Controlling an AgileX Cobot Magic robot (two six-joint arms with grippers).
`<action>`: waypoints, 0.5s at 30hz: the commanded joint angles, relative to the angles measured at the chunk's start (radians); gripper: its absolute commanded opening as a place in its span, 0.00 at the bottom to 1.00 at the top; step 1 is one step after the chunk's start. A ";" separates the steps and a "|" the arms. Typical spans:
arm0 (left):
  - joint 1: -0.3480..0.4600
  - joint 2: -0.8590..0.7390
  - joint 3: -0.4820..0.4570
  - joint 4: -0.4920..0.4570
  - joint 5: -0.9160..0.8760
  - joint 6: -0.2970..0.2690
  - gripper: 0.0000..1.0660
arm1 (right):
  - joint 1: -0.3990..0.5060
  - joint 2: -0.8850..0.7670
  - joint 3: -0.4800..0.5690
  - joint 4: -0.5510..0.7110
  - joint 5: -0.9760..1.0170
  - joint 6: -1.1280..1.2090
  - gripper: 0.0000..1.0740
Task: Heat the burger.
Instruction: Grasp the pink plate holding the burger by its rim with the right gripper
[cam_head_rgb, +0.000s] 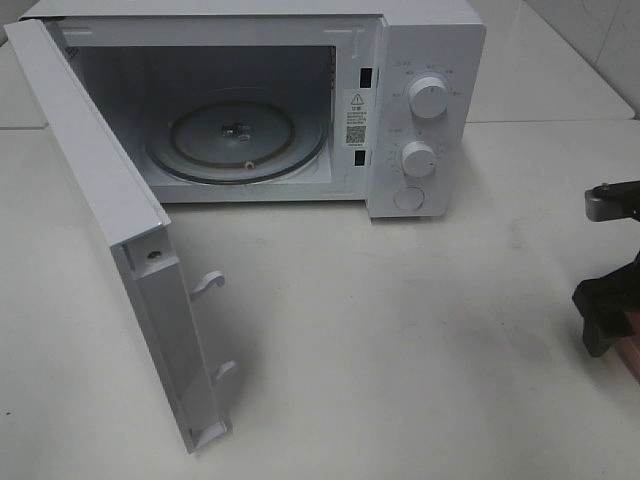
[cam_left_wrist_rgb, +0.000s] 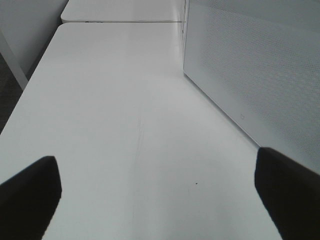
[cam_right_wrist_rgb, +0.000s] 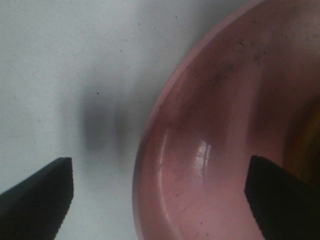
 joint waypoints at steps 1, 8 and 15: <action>-0.002 -0.024 0.004 -0.004 -0.009 -0.001 0.94 | -0.006 0.024 0.001 -0.007 -0.024 0.005 0.82; -0.002 -0.024 0.004 -0.004 -0.009 -0.001 0.94 | -0.006 0.085 -0.016 -0.007 -0.030 0.007 0.78; -0.002 -0.024 0.004 -0.004 -0.009 -0.001 0.94 | -0.006 0.115 -0.018 -0.007 -0.028 0.034 0.59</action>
